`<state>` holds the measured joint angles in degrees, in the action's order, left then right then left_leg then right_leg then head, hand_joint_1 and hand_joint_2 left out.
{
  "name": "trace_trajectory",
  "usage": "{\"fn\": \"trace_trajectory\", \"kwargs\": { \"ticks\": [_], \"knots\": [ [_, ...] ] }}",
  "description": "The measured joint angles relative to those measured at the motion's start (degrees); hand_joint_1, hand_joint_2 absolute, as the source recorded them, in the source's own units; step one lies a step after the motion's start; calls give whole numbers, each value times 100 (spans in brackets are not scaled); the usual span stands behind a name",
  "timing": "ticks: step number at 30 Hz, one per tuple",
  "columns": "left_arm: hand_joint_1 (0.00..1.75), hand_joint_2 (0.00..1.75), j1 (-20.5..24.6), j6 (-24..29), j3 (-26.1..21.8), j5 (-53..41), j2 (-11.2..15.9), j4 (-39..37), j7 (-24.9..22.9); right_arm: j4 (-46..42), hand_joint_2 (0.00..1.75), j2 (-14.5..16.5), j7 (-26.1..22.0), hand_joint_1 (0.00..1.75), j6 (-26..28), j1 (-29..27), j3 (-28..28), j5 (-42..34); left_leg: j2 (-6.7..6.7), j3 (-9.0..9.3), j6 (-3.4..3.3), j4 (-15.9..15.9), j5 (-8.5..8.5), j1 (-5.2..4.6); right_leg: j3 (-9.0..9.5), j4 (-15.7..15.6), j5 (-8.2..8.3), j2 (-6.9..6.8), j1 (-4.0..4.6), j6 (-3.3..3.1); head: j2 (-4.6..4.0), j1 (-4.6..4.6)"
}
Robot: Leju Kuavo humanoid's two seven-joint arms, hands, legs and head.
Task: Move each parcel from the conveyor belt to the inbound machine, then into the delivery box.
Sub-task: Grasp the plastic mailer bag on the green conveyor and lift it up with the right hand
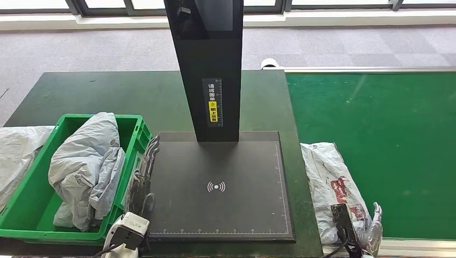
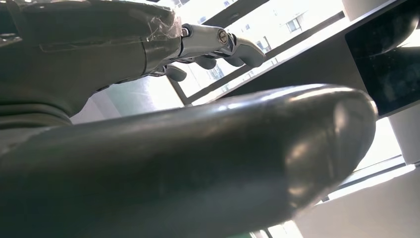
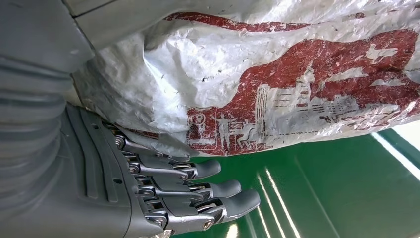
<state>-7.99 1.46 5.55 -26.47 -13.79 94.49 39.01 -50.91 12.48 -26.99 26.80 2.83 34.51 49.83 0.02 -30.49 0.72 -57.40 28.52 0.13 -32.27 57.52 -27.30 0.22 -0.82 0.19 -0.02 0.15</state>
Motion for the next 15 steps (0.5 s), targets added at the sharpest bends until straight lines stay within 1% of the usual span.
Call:
{"fn": "trace_trajectory", "kwargs": {
  "ticks": [15],
  "knots": [
    [0, 0, -4, 2, 2, 0, 0, 0, 0, 88, 175, 0, -6, 0, 0, 16, 0, -17, 0, 0, 0, 0, 0, 0, 0, 0, 0, 0, 0, 0, 0, 0]
  ]
}}
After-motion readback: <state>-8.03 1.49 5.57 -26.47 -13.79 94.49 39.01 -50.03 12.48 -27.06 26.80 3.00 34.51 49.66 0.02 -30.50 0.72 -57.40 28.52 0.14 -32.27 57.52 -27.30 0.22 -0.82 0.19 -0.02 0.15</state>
